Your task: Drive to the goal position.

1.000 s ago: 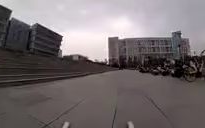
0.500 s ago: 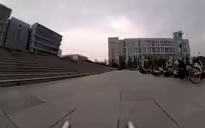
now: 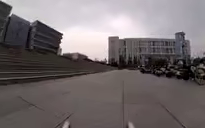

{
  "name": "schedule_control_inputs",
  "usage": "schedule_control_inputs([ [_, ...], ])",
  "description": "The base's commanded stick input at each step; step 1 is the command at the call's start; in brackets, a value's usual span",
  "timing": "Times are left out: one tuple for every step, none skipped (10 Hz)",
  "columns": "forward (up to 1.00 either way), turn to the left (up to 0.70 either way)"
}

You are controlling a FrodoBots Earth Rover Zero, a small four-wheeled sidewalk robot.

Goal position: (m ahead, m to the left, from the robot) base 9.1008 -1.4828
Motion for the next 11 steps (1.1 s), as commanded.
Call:
schedule_control_inputs([
  [0.6,0.0],
  [0.6,0.0],
  [0.6,0.0],
  [0.6,0.0],
  [0.6,0.0],
  [0.6,0.0],
  [0.6,0.0],
  [0.6,0.0],
  [0.6,0.0],
  [0.6,0.0],
  [0.6,0.0],
])
